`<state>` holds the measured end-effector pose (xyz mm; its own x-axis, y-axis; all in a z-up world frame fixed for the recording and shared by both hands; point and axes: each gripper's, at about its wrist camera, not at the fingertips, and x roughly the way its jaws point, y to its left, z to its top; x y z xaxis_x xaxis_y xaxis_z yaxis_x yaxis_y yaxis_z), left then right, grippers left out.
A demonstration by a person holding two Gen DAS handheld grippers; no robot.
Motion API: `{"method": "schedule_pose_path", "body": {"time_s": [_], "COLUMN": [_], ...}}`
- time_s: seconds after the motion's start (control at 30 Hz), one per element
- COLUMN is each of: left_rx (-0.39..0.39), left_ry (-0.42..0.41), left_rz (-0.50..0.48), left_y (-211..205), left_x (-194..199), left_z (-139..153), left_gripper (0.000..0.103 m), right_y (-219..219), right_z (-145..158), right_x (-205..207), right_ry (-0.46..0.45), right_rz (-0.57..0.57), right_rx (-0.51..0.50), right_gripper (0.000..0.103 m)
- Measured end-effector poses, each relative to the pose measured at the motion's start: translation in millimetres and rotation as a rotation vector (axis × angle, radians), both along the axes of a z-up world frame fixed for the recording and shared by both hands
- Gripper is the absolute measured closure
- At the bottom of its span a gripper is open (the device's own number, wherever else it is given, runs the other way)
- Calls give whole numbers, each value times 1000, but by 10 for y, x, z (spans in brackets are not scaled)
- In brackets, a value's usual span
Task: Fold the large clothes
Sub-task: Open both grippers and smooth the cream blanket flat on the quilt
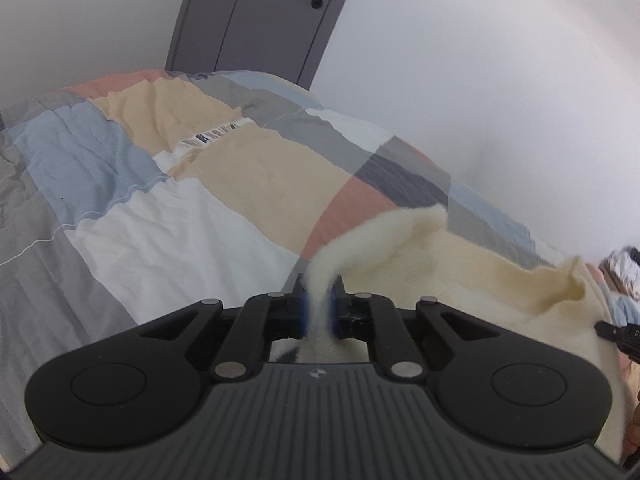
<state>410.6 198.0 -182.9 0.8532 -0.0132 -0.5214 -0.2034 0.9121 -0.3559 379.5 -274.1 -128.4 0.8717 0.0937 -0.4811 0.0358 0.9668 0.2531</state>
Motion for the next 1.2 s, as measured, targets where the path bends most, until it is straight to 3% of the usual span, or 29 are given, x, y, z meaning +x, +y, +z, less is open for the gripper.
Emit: {"method": "schedule_pose_path", "body": {"time_s": [0.17,0.33,0.43,0.5,0.53,0.6,0.63,0.7,0.77,0.87,0.93,1.03,1.13,1.2], "left_rx": [-38,-44,-64,-59,-57,-40,-30,-12,35,88,111,102,80,54], "left_ry": [2,108,120,117,115,112,102,42,-30,-97,-74,23,100,131], "left_rz": [31,5,-6,-9,-11,-5,-2,6,9,-76,-169,-268,-258,-242], "left_y": [77,81,106,107,107,97,90,79,25,-135,-291,-458,-482,-425], "left_x": [12,156,178,177,171,157,142,82,33,90,233,512,754,893], "left_z": [-34,-291,-335,-306,-290,-238,-195,-51,149,390,419,235,-3,-122], "left_gripper": [91,91,89,85,76,61,55,54,54,54,52,51,51,51], "right_y": [-176,-197,-142,-109,-104,-88,-89,-74,-65,-24,47,147,245,313], "right_z": [-29,-322,-435,-394,-362,-283,-242,-142,-22,121,153,37,-164,-228], "right_x": [92,265,297,265,242,192,176,116,71,66,151,372,594,628], "right_ry": [6,146,186,178,176,162,151,113,70,17,22,96,207,219], "right_rz": [-60,-83,-71,-69,-66,-59,-54,-31,2,73,131,233,312,315], "right_rx": [24,39,29,23,25,33,35,37,50,76,70,108,147,133], "right_gripper": [87,87,82,78,76,63,59,50,50,49,48,48,48,47]}}
